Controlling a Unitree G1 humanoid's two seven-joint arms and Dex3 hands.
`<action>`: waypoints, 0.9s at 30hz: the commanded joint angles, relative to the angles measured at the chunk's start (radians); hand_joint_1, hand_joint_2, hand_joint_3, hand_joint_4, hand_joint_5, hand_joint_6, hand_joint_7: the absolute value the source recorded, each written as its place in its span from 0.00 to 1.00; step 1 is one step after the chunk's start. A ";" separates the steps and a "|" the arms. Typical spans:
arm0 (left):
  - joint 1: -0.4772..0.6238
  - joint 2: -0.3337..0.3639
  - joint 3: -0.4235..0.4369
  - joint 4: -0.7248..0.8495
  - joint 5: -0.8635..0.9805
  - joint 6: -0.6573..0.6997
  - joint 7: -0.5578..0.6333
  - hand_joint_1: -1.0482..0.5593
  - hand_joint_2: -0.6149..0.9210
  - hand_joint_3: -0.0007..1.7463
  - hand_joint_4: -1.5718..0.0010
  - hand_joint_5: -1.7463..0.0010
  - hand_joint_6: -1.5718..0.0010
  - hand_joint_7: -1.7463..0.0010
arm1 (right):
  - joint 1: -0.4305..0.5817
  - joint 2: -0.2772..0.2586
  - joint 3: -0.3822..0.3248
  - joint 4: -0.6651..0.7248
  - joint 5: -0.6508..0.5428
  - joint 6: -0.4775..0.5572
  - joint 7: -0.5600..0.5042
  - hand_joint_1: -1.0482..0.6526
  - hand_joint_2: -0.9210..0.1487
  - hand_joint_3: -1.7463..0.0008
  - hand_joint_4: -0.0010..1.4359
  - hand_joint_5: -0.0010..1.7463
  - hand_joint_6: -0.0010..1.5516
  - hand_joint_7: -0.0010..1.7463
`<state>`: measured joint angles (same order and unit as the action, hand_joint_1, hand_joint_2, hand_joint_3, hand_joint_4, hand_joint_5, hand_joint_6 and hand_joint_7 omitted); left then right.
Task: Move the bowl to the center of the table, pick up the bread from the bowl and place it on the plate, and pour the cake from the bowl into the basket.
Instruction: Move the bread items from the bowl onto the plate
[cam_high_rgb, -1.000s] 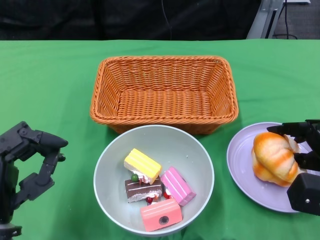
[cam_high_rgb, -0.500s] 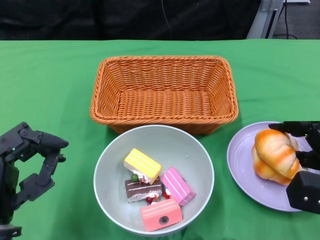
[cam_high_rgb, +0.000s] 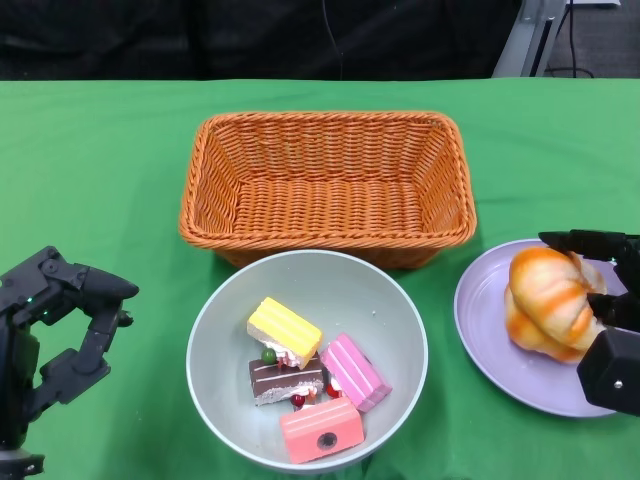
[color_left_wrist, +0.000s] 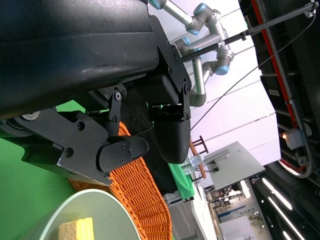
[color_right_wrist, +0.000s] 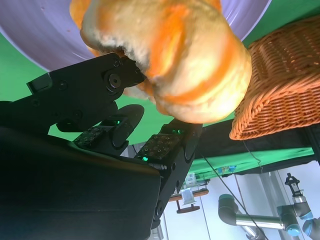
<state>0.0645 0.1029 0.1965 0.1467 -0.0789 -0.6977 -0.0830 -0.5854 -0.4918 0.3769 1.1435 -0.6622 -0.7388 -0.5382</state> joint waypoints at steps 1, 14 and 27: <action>0.009 0.018 0.006 -0.003 -0.009 0.000 -0.009 0.65 0.91 0.39 0.52 0.20 0.50 0.37 | 0.017 -0.027 -0.017 -0.025 0.025 -0.002 0.023 0.53 0.08 1.00 0.52 0.01 0.44 0.00; 0.005 0.019 0.012 0.009 -0.006 -0.013 -0.013 0.65 0.91 0.38 0.52 0.20 0.49 0.39 | 0.029 -0.037 -0.048 -0.051 0.067 -0.015 0.100 0.49 0.07 0.99 0.49 0.00 0.42 0.00; 0.001 0.016 0.009 0.015 -0.015 -0.013 -0.019 0.65 0.91 0.39 0.53 0.20 0.50 0.37 | 0.023 -0.063 -0.088 -0.098 0.138 0.067 0.329 0.43 0.03 0.99 0.39 0.00 0.32 0.00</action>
<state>0.0643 0.1031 0.1989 0.1536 -0.0810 -0.7024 -0.0930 -0.5609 -0.5286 0.3041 1.0609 -0.5489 -0.6790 -0.2294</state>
